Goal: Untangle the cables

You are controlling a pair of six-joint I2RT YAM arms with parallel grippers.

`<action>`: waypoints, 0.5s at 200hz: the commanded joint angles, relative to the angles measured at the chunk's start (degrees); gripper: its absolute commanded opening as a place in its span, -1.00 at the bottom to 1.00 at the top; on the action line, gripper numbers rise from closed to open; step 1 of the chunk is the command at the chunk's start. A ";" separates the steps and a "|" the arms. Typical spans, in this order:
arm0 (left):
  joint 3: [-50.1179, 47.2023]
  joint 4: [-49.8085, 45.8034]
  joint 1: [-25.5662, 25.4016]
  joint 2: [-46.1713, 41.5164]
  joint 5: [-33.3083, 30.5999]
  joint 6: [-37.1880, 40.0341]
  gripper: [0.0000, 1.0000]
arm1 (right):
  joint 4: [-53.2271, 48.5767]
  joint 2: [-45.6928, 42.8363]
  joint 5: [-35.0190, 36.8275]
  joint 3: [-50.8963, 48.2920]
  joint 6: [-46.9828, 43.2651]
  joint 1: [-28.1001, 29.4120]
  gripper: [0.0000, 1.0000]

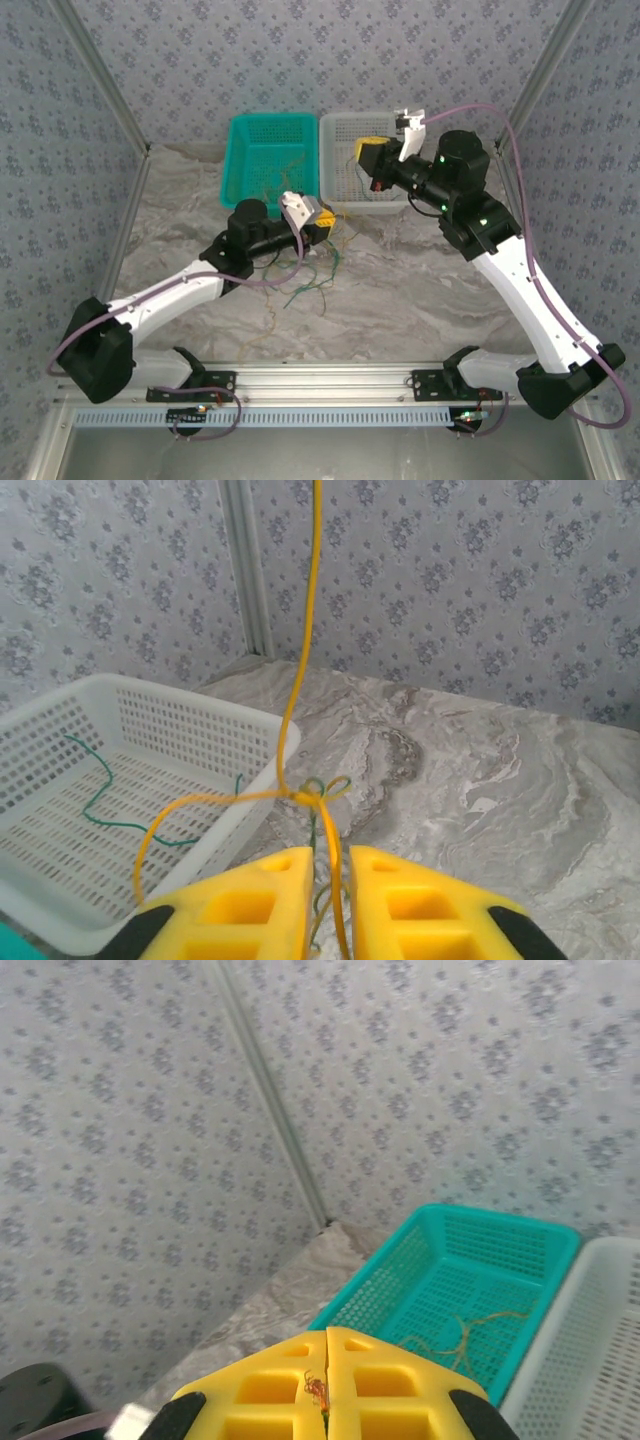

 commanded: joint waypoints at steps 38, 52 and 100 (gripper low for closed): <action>-2.18 0.86 1.77 -4.58 -2.25 0.22 -1.00 | -2.07 -1.56 9.17 -2.42 1.85 -5.58 -1.00; -2.55 1.97 3.02 -4.68 -1.58 -1.64 -0.98 | -1.95 -2.16 9.20 -3.12 3.32 -7.19 -1.00; 1.21 2.90 3.24 0.43 2.78 -0.83 0.41 | 1.65 -2.71 2.69 -4.30 5.54 -6.72 -1.00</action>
